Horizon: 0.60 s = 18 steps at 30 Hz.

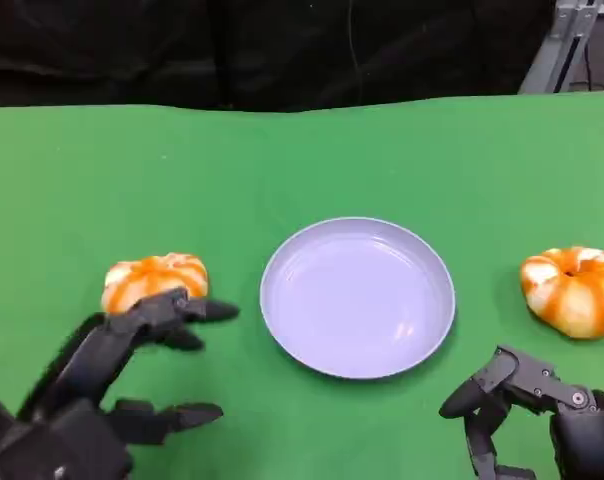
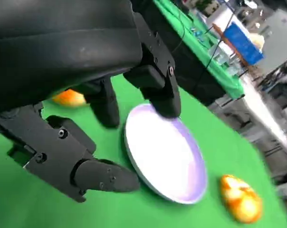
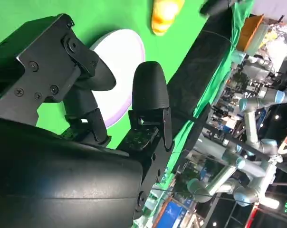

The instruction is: Grasp the bread from the table and place it into the plate.

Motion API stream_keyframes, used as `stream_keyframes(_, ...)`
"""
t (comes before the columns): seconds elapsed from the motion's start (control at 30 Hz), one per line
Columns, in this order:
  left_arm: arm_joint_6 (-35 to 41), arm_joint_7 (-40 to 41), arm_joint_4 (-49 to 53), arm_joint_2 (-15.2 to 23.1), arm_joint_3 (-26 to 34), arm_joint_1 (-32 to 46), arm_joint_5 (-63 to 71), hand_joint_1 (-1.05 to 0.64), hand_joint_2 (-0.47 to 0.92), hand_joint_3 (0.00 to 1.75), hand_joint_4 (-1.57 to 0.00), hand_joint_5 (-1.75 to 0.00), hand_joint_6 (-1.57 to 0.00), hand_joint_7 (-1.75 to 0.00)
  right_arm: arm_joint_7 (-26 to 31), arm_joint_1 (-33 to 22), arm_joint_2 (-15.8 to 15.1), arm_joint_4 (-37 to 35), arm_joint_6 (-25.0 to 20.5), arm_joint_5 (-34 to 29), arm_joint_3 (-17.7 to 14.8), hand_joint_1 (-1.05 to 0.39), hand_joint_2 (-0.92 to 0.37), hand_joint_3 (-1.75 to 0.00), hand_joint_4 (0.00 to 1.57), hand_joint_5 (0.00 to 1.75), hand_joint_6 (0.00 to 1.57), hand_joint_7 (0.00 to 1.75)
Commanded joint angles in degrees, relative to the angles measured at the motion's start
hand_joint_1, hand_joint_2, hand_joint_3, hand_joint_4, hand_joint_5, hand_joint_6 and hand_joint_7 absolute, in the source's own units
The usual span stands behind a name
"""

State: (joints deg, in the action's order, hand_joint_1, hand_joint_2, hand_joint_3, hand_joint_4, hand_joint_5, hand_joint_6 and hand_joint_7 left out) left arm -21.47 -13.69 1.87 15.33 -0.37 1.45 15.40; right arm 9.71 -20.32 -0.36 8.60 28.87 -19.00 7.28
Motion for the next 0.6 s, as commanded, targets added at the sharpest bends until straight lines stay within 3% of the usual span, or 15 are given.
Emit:
stream_keyframes(0.03,3.6,2.0,-1.2,3.7,-0.8,-3.0,6.6,-0.51,0.9,0.01,-0.09,-0.69,-0.32,-0.08,0.1,0.2,-0.3,-0.1,-0.2,0.5,-0.3,0.07,-0.31,-1.35,0.77,1.61,0.8,1.29)
stream_keyframes(0.33,7.5,4.7,-0.5,5.4,-3.5,-6.9,13.5,-0.5,0.91,0.0,-0.01,-0.55,-0.26,-0.01,-0.1,0.0,-0.4,0.1,-0.2,0.5,-0.3,0.09,-0.31,-1.34,0.76,1.62,0.8,1.29)
stream_keyframes(0.6,14.2,9.2,9.3,6.7,-13.6,-17.7,31.1,-0.48,0.9,0.0,-0.05,-0.54,-0.36,-0.04,0.3,-0.1,-0.3,-0.1,0.2,0.3,-0.3,0.09,-0.32,-1.34,0.76,1.62,0.8,1.28)
